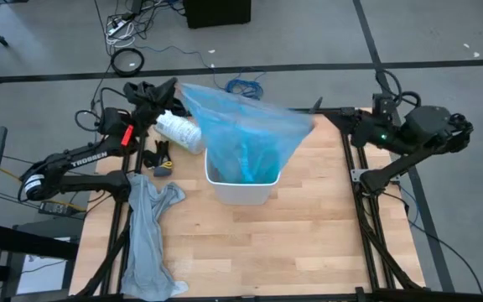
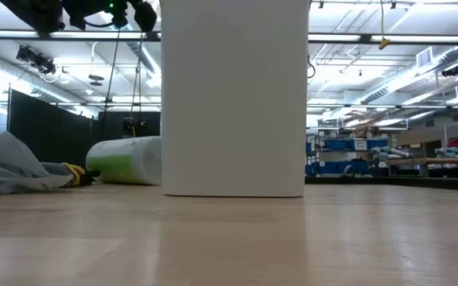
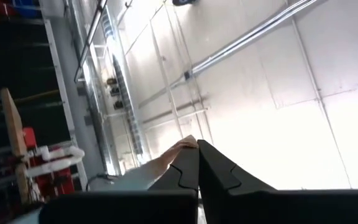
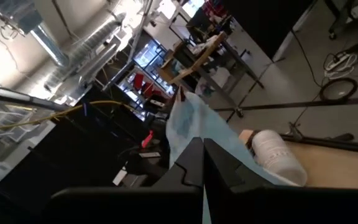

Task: Place trash/remove bag and relplace
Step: Remove the blue trash bag from the trash bin

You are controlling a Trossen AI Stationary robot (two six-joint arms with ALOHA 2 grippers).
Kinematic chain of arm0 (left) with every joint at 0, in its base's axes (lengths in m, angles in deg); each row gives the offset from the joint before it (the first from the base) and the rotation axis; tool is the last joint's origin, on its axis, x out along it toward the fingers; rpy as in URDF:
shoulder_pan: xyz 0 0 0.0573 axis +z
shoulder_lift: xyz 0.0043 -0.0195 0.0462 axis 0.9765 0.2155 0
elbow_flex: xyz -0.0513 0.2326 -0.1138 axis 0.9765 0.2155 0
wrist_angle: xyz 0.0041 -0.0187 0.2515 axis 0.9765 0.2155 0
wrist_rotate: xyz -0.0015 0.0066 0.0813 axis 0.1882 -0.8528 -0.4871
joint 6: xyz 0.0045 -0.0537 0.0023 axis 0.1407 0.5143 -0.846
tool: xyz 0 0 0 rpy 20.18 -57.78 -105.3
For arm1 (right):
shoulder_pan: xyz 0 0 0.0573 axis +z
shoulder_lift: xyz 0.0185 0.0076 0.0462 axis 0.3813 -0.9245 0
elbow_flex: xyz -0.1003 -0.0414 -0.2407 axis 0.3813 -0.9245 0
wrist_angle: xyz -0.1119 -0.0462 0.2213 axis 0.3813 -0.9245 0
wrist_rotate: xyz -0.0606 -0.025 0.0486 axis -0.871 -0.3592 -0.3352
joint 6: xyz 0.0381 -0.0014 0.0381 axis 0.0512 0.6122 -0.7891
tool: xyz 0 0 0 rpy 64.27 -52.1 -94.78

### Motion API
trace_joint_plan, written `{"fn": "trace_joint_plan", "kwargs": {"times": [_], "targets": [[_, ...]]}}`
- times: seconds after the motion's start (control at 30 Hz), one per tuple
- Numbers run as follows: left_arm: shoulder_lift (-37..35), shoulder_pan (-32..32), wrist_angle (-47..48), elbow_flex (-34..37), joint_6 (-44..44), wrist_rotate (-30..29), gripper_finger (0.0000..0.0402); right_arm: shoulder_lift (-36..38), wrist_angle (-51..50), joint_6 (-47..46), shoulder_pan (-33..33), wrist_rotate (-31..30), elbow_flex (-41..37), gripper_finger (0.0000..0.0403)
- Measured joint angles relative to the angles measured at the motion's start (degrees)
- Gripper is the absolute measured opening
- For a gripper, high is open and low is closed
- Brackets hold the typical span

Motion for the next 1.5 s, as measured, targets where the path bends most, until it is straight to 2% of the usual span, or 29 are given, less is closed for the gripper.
{"fn": "trace_joint_plan", "kwargs": {"times": [0.23, 0.33, 0.43, 0.57, 0.67, 0.83, 0.97, 1.4, 1.5], "targets": [[0.00, 3.01, -0.04, 0.00, -0.01, 0.04, 0.0006, 0.58, -0.91, 2.11, 0.00, 0.29, 0.00, 0.0000], [0.00, 3.19, -0.02, 0.00, -0.07, 0.86, 0.0006, -0.50, -2.25, 4.33, 0.00, 4.58, 0.00, 0.0000], [0.00, 3.16, 0.28, 0.00, -0.11, 1.79, 0.0006, -2.56, -6.35, 1.23, 0.00, 6.69, 0.02, 0.0008], [0.02, 3.16, 0.70, 0.00, -0.94, 3.01, 0.0006, -5.56, -17.36, -7.33, -0.21, 7.87, -0.09, 0.0039], [0.00, 3.16, 0.48, 0.00, -1.32, 3.32, 0.0006, -7.04, -21.95, -12.21, -1.19, 7.92, -0.09, 0.0074], [0.00, 3.16, 0.52, 0.00, -1.32, 3.41, 0.0006, -6.56, -20.79, -12.74, -2.07, 7.40, -0.05, 0.0131], [0.00, 3.14, 0.52, 0.00, -1.96, 3.62, 0.0006, -5.94, -20.38, -12.60, -3.67, 6.29, -0.02, 0.0157], [0.00, 3.14, 0.86, 0.00, -3.18, 3.93, 0.0006, -9.22, -19.26, -9.58, -9.01, 11.36, -0.02, 0.0157], [0.00, 3.12, 0.90, 0.00, -3.16, 4.17, 0.0006, -9.70, -19.31, -9.57, -10.32, 13.15, -0.02, 0.0142]]}}
